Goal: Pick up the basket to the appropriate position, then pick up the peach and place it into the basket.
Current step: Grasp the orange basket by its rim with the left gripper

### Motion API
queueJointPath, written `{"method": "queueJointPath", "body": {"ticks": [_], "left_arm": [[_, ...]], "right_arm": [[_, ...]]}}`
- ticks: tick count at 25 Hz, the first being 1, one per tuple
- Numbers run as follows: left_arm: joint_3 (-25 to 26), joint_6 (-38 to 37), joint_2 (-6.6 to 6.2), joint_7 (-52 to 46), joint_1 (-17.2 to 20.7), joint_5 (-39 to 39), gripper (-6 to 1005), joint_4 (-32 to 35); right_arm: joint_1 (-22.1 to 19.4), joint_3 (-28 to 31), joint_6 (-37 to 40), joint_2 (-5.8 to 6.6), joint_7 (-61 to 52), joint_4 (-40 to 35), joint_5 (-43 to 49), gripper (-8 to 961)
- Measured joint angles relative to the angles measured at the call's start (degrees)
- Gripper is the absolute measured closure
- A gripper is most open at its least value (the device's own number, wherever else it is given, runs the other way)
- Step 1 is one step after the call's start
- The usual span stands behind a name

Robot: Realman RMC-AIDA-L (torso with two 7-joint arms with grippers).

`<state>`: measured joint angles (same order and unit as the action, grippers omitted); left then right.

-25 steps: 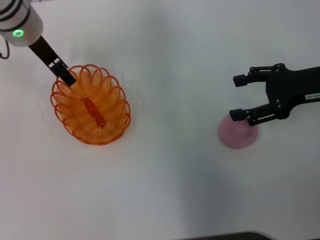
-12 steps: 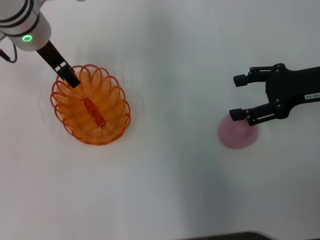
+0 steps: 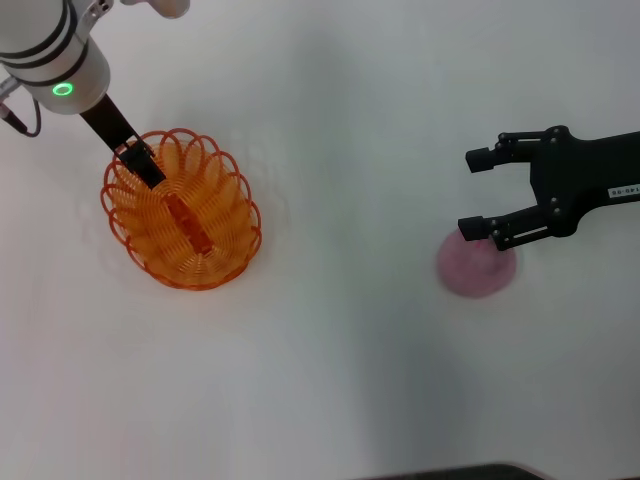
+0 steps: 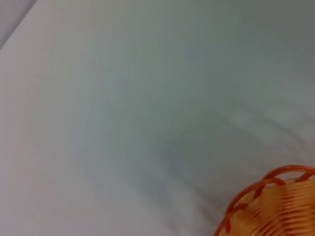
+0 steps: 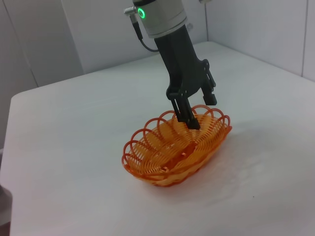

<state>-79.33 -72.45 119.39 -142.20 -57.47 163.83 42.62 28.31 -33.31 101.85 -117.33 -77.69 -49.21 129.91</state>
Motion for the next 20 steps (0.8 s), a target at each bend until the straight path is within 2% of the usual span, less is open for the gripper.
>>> {"method": "queueJointPath", "body": {"ticks": [6, 17, 20], "left_arm": [[0.07, -0.29, 0.36, -0.22, 0.00, 0.01, 287, 0.00], [0.05, 0.04, 0.93, 0.12, 0.11, 0.00, 504, 0.03], [0.01, -0.10, 1.16, 0.18, 0.12, 0.01, 643, 0.02]], "right_arm": [[-0.19, 0.00, 0.02, 0.00, 0.13, 0.00, 0.00, 10], [-0.41, -0.01, 0.01, 0.00, 0.26, 0.00, 0.09, 10], [-0.53, -0.01, 0.01, 0.00, 0.26, 0.00, 0.09, 10]]}}
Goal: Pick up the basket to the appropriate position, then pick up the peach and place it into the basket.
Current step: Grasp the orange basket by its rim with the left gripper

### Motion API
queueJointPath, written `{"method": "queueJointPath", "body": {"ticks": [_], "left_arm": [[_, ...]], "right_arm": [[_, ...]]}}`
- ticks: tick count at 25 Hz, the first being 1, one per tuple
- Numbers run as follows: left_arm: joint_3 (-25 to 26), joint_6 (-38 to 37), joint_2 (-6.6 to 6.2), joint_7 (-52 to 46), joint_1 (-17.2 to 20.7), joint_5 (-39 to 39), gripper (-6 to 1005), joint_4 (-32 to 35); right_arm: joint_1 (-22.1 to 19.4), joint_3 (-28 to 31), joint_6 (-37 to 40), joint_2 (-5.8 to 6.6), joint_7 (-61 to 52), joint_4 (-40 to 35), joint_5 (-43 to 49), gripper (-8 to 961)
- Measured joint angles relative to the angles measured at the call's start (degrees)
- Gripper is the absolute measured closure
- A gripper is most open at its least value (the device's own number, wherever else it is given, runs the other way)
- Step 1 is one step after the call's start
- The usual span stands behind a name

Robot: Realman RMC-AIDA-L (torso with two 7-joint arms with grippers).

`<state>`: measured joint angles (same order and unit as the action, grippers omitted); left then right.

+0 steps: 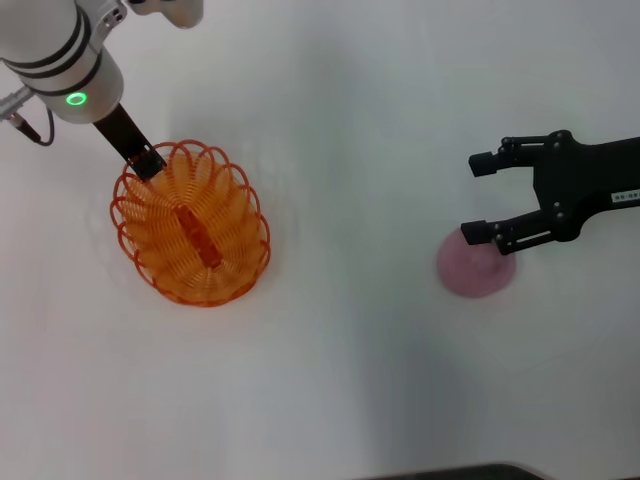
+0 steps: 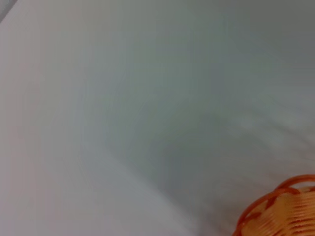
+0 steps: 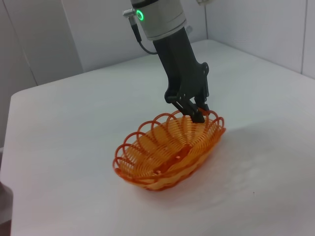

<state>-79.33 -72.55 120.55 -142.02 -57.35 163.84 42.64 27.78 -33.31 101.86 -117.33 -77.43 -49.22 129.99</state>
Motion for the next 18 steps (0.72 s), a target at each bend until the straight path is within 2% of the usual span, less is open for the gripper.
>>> {"method": "queueJointPath", "body": {"ticks": [2, 8, 18], "left_arm": [[-0.02, -0.01, 0.08, 0.01, 0.00, 0.00, 735, 0.00], [-0.04, -0.28, 0.21, -0.02, 0.04, 0.00, 865, 0.18], [0.09, -1.39, 0.22, -0.06, 0.00, -0.04, 883, 0.81]], "right_arm": [[-0.01, 0.00, 0.00, 0.00, 0.03, 0.04, 0.00, 10], [-0.01, 0.00, 0.00, 0.00, 0.08, 0.62, 0.06, 10], [0.13, 0.00, 0.00, 0.00, 0.09, 0.81, 0.09, 9]]}}
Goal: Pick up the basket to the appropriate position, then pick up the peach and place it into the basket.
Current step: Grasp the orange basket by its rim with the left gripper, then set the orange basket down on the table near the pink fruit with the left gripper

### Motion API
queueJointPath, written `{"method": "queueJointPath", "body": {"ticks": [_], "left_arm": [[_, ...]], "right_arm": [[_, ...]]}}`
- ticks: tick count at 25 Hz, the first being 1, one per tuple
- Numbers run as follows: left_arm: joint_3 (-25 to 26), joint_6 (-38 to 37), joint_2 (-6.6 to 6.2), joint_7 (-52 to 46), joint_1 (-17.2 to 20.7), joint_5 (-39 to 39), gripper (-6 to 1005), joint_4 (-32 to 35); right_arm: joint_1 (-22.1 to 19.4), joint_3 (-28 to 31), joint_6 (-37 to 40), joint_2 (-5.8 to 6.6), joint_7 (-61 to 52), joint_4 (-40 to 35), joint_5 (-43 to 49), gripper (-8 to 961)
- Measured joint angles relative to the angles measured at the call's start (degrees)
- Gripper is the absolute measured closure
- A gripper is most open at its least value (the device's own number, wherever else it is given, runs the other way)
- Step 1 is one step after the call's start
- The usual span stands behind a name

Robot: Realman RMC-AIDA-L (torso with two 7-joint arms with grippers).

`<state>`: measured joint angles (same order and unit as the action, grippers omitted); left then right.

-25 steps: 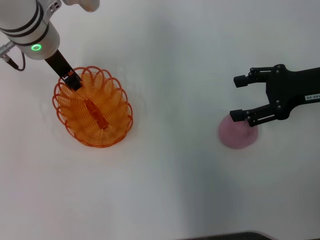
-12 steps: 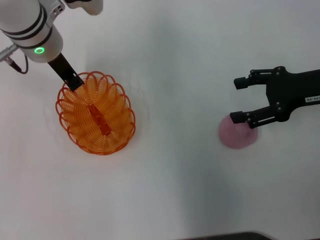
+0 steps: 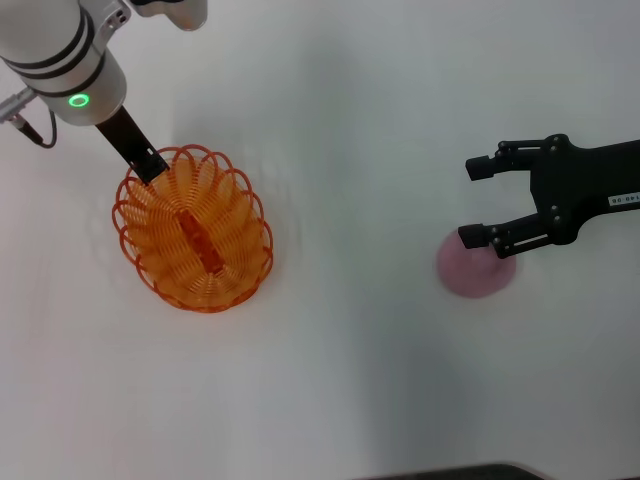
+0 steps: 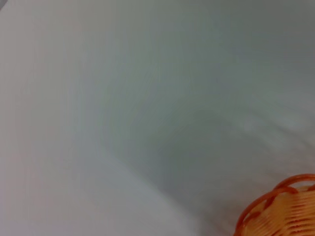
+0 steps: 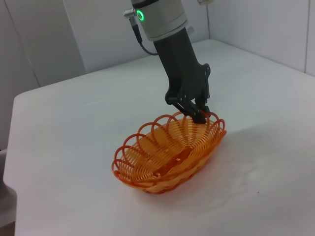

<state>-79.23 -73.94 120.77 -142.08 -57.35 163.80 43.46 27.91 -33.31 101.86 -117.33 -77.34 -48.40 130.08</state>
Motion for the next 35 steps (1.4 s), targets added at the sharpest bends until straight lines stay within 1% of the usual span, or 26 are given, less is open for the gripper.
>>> {"method": "queueJointPath", "body": {"ticks": [2, 4, 5, 6, 7, 10, 15, 19, 24, 27, 30, 35], "left_arm": [[0.42, -0.51, -0.10, -0.18, -0.04, -0.02, 885, 0.62], [2.63, -1.88, -0.16, -0.43, 0.08, -0.03, 888, 2.58], [4.74, -3.13, -0.18, -0.44, 0.18, -0.07, 889, 4.36], [4.74, -3.13, -0.18, -0.44, 0.18, -0.07, 890, 4.36], [9.90, -6.80, -0.31, -0.29, 0.52, -0.07, 891, 9.15], [13.81, -10.92, -0.58, -0.04, 1.00, -0.06, 897, 14.37], [17.38, -18.68, -1.63, -0.07, 0.62, -0.06, 921, 21.83], [19.21, -23.66, -1.86, -0.40, -0.16, -0.06, 956, 27.45], [21.88, -26.78, -1.85, -1.14, -1.50, -0.06, 956, 30.76], [23.45, -26.80, -1.55, -3.16, -1.51, -0.06, 956, 31.06], [24.80, -26.33, -0.74, -6.85, -0.61, -0.06, 956, 31.10], [26.38, -23.42, 2.03, -14.82, 3.12, -0.06, 955, 34.15]], "right_arm": [[0.03, 0.00, 0.00, 0.00, 0.00, 0.00, 0.00, 9], [0.04, 0.00, -0.03, 0.00, 0.00, -0.01, 0.00, 9], [0.04, 0.00, -0.05, 0.00, 0.00, -0.01, 0.00, 9], [0.03, 0.00, -0.07, 0.00, 0.00, -0.02, 0.00, 9], [0.03, 0.00, -0.10, 0.00, 0.00, -0.02, 0.00, 9], [0.00, 0.00, -0.22, -0.05, 0.03, -0.03, -0.07, 9], [0.24, 0.00, -0.27, -0.09, 0.09, -0.03, -0.22, 9], [0.64, 0.00, -0.54, -0.09, 0.11, -0.03, -0.20, 9], [1.15, 0.00, -0.91, -0.08, 0.18, -0.03, -0.21, 9], [1.28, 0.00, -0.79, -0.09, 0.11, -0.09, -0.21, 9], [1.34, 0.00, -0.37, -0.09, -0.35, -0.54, -0.21, 9], [1.87, 0.12, -0.35, 0.42, -0.44, -0.71, -0.36, 9]]}}
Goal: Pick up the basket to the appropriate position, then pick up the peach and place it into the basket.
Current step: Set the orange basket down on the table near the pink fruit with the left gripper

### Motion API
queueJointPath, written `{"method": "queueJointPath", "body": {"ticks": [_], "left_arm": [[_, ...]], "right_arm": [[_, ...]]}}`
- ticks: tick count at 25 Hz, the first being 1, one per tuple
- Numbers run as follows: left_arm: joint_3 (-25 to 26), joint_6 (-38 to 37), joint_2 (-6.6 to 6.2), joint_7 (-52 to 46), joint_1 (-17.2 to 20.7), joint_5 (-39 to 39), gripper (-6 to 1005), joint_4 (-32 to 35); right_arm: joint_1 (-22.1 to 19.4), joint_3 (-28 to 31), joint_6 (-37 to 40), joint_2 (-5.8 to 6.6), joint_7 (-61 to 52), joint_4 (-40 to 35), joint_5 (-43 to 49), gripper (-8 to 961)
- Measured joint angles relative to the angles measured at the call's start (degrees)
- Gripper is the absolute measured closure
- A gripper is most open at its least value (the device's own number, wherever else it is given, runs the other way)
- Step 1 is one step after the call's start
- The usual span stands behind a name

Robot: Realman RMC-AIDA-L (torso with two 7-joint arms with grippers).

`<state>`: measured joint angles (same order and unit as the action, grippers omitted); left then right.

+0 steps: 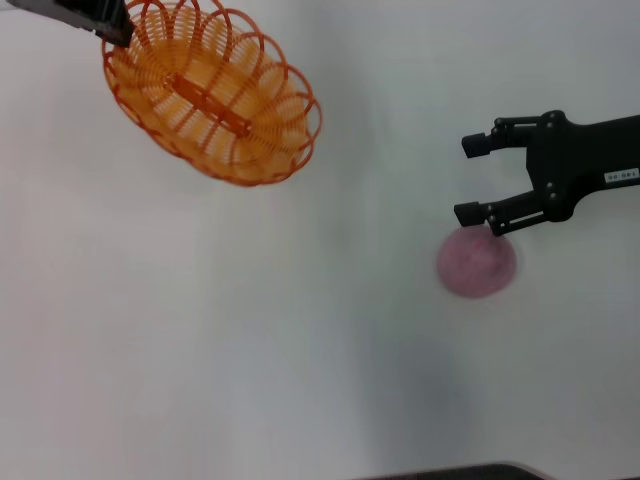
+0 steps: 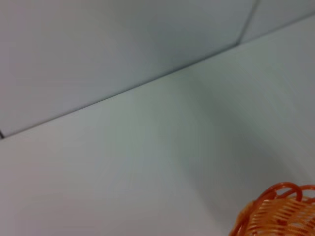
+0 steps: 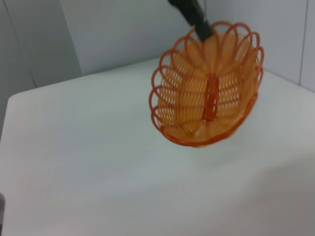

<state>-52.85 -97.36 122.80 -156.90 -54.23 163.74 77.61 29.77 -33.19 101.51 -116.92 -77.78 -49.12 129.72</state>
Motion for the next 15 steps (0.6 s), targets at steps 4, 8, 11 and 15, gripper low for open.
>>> {"method": "queueJointPath", "body": {"ticks": [4, 8, 11, 15], "left_arm": [[2.77, 0.48, 1.38, -3.58, 1.00, -0.01, 955, -1.37], [5.15, 2.51, 1.78, -6.94, 2.39, -2.72, 955, -4.82], [5.15, 4.74, 1.79, -10.25, 4.24, -5.61, 956, -6.83], [4.29, 7.33, 1.82, -13.55, 6.96, -9.39, 957, -9.18]], "right_arm": [[0.83, 0.41, -0.31, 0.03, -0.15, -0.02, -0.19, 10], [1.27, 0.34, -1.67, -0.15, 0.41, -0.02, -0.21, 10], [1.27, 0.04, -2.53, -0.30, 0.32, -0.28, -0.21, 11], [1.27, 0.02, -2.81, -0.42, 0.57, -0.62, -0.20, 11]]}}
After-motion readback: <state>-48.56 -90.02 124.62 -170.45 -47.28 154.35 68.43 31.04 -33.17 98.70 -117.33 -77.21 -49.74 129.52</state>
